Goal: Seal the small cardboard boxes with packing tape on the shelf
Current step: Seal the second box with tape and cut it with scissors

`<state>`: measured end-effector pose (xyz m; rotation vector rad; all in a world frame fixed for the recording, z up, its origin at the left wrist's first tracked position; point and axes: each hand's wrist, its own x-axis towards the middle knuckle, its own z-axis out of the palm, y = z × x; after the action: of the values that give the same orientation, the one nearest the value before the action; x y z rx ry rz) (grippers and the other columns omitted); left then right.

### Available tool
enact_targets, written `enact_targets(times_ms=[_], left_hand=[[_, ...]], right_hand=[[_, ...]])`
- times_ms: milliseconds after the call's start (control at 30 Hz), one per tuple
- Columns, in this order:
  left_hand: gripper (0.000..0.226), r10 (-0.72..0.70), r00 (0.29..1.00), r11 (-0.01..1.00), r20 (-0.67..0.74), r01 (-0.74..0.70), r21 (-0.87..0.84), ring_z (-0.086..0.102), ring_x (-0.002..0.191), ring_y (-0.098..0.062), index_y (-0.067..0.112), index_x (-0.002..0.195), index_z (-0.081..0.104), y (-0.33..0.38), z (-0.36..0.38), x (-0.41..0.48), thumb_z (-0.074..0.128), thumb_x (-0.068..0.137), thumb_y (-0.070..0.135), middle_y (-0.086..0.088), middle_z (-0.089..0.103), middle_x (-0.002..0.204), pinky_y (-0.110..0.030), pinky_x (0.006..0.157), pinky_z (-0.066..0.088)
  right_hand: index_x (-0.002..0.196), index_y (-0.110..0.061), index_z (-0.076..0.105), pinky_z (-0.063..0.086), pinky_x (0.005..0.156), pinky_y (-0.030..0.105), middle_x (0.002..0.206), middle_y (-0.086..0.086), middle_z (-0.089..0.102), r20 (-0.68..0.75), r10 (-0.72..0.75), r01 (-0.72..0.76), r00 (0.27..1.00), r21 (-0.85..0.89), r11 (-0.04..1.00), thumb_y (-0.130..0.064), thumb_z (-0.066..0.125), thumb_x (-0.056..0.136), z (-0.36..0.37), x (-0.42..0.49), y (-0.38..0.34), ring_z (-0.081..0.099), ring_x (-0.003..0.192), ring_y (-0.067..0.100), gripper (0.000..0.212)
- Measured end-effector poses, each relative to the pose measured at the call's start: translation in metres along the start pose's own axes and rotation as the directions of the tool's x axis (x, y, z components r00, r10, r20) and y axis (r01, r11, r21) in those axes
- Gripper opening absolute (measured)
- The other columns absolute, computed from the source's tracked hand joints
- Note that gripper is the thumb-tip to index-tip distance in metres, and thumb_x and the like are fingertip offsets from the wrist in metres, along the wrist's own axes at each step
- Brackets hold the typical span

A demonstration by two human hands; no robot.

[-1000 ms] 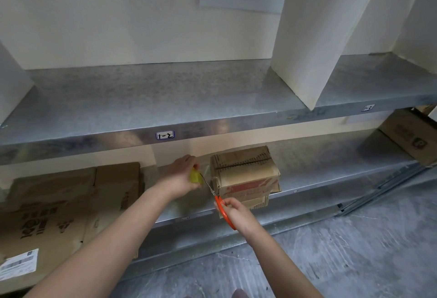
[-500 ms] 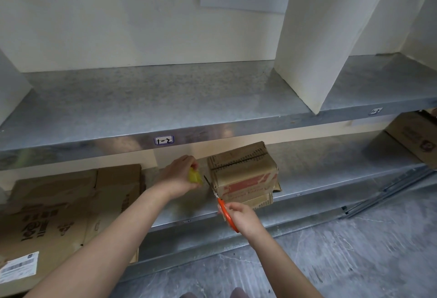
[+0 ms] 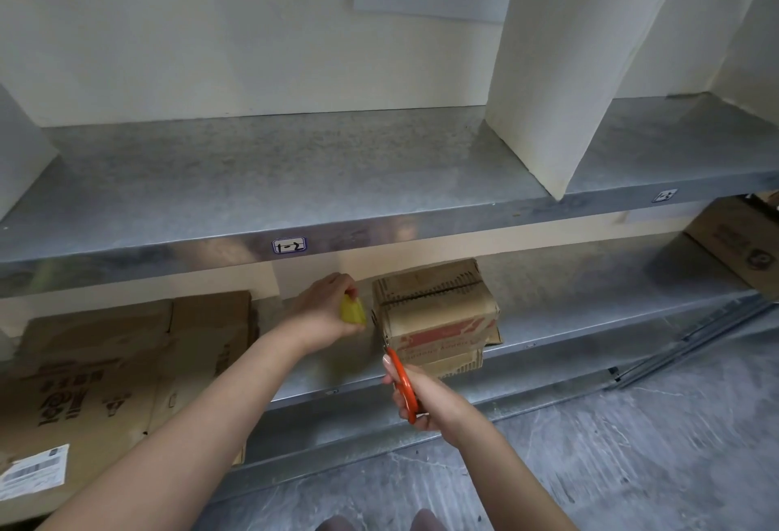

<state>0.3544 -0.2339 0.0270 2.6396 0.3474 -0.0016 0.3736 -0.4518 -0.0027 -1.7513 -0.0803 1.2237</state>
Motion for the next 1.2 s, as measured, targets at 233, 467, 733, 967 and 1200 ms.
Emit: enact_targets(times_ms=[233,467,733,967,1200], left_hand=[[0.045,0.011,1.000,1.000,-0.004,-0.011,0.002,0.048,0.090,-0.013,0.029,0.097,0.047,0.004,-0.002,-0.005,0.082,0.070,0.040,0.011,0.049,0.104,-0.027,0.068,0.034],[0.044,-0.032,0.999,0.999,0.000,0.032,-0.037,0.046,0.090,-0.013,0.022,0.100,0.051,0.000,0.005,-0.008,0.082,0.072,0.033,0.006,0.051,0.107,-0.024,0.067,0.030],[0.044,-0.034,0.999,0.998,0.003,0.034,-0.056,0.049,0.093,-0.015,0.025,0.096,0.048,-0.002,0.007,-0.010,0.082,0.070,0.034,0.006,0.051,0.105,-0.026,0.072,0.034],[0.045,0.000,1.000,0.997,-0.012,-0.001,-0.076,0.045,0.088,-0.013,0.023,0.095,0.048,0.002,0.010,-0.008,0.083,0.069,0.031,0.006,0.048,0.101,-0.024,0.066,0.027],[0.045,0.020,1.000,0.997,-0.009,-0.021,-0.071,0.047,0.091,-0.015,0.024,0.095,0.047,-0.002,0.010,-0.014,0.084,0.069,0.031,0.004,0.050,0.104,-0.025,0.068,0.029]], right_hand=[[0.104,-0.020,0.058,0.022,0.044,0.017,0.063,-0.006,0.047,-0.012,-0.003,0.003,1.000,-0.009,1.000,-0.063,0.048,0.091,-0.008,-0.001,-0.008,0.042,0.052,0.006,0.046],[0.095,-0.018,0.058,0.018,0.041,0.016,0.063,-0.004,0.050,0.145,0.028,-0.045,0.989,0.120,0.992,-0.062,0.054,0.088,-0.016,-0.008,-0.006,0.044,0.053,0.007,0.045],[0.091,-0.019,0.057,0.018,0.038,0.014,0.062,-0.005,0.051,0.139,-0.008,-0.009,0.990,0.123,0.992,-0.057,0.055,0.090,-0.017,-0.006,-0.005,0.044,0.051,0.005,0.038],[0.087,-0.014,0.059,0.025,0.046,0.020,0.058,-0.001,0.051,0.037,-0.084,0.084,0.996,0.019,0.996,-0.046,0.056,0.095,-0.017,-0.006,-0.004,0.044,0.049,0.010,0.033],[0.074,-0.016,0.061,0.034,0.041,0.018,0.048,-0.004,0.050,-0.069,-0.038,0.037,0.997,-0.012,0.999,-0.042,0.062,0.092,-0.016,0.006,-0.004,0.044,0.040,0.007,0.032]])
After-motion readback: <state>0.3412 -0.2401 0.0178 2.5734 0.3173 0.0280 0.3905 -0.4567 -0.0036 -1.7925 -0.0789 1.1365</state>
